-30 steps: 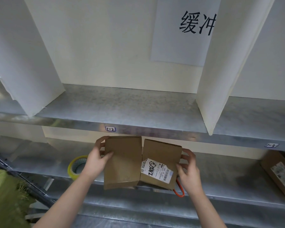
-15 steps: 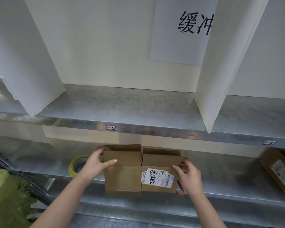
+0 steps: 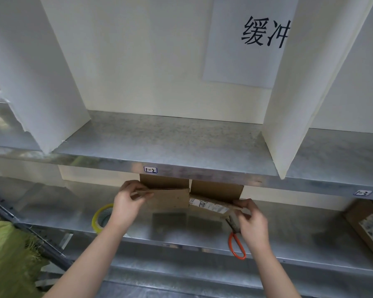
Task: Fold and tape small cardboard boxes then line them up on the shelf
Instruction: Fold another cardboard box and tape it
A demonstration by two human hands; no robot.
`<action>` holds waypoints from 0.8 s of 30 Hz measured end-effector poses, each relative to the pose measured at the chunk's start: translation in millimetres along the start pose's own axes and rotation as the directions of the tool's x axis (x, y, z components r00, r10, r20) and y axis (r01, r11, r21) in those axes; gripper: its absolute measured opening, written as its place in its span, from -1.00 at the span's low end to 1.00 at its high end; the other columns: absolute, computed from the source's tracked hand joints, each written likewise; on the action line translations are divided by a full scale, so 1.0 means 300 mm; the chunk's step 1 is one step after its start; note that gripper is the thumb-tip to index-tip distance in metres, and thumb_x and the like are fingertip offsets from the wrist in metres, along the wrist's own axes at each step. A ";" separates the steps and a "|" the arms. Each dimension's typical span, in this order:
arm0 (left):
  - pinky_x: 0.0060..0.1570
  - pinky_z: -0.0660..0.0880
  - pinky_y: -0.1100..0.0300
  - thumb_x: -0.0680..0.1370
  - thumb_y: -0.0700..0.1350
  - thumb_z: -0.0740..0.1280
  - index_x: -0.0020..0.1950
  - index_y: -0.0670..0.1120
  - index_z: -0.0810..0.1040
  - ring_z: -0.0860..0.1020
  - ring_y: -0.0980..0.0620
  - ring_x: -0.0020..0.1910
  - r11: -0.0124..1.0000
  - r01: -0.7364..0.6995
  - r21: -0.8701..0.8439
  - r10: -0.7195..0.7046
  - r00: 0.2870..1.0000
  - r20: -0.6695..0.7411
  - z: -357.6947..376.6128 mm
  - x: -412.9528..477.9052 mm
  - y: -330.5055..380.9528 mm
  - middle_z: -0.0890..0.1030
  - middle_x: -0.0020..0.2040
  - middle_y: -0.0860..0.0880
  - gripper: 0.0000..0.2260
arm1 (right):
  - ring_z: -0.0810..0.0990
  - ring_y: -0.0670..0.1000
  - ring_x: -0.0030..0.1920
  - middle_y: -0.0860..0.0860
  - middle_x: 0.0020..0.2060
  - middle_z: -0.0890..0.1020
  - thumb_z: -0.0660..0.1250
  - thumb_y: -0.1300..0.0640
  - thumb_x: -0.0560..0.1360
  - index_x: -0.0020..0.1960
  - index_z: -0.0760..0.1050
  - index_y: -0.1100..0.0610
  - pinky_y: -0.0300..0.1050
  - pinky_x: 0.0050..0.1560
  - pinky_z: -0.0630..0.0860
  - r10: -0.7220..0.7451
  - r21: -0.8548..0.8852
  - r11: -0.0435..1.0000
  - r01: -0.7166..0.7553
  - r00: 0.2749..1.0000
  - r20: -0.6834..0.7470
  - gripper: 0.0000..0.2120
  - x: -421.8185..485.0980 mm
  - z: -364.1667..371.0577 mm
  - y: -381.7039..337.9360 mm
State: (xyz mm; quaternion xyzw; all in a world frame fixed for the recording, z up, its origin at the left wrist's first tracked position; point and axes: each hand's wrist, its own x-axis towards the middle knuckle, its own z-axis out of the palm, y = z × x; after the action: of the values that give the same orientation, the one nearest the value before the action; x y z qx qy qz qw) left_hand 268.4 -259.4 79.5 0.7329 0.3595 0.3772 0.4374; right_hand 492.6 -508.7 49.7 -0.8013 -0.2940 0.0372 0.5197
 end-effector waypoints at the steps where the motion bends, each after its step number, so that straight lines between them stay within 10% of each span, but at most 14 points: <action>1: -0.09 0.49 0.42 0.37 -0.29 0.54 -0.17 -0.10 0.59 0.61 0.05 -0.06 1.000 0.015 -0.021 -0.015 1.000 0.022 -0.003 0.001 -0.009 0.59 -0.03 -0.03 -0.83 | 0.61 -0.09 -0.09 -0.13 -0.11 0.65 0.35 0.34 0.48 -0.05 0.54 -0.03 -0.34 -0.14 0.45 0.010 0.007 1.000 -0.010 1.000 0.028 -0.74 -0.002 -0.001 0.002; 9: -0.01 0.44 0.49 0.45 -0.21 0.49 -0.10 -0.05 0.52 0.58 0.21 0.05 0.989 0.131 -0.070 -0.105 0.950 0.294 -0.034 -0.009 -0.032 0.66 0.03 0.04 -0.83 | 0.58 -0.14 0.01 -0.15 -0.06 0.63 0.34 0.22 0.55 -0.07 0.43 -0.03 -0.42 -0.12 0.39 0.066 0.052 0.996 -0.075 0.985 0.160 -0.83 -0.005 -0.004 0.012; 16: -0.17 0.49 0.45 0.38 -0.02 0.55 -0.03 0.07 0.63 0.61 0.28 -0.12 0.970 0.081 0.229 -0.163 0.917 0.365 -0.055 -0.031 -0.057 0.69 -0.15 0.17 -0.79 | 0.55 -0.37 -0.03 -0.32 -0.13 0.62 0.43 0.27 0.46 -0.11 0.46 -0.08 -0.53 -0.12 0.38 0.008 -0.046 0.999 -0.001 0.986 0.169 -0.73 -0.029 -0.002 0.027; 24: -0.12 0.47 0.28 0.40 -0.29 0.51 -0.22 -0.09 0.63 0.61 0.10 -0.18 0.993 0.014 0.114 -0.044 0.963 0.267 -0.036 -0.029 -0.033 0.68 -0.21 0.03 -0.87 | 0.59 -0.33 -0.05 -0.40 -0.12 0.64 0.30 0.47 0.43 -0.15 0.42 0.10 -0.47 -0.14 0.43 0.077 -0.022 0.997 -0.074 0.976 0.205 -0.72 -0.024 -0.004 0.039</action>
State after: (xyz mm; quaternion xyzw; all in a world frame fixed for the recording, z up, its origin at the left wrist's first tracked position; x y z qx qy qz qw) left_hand 252.9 -259.3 71.9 0.7953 0.3278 0.2469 0.4463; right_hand 492.3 -516.8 38.6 -0.8073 -0.3157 0.1376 0.4792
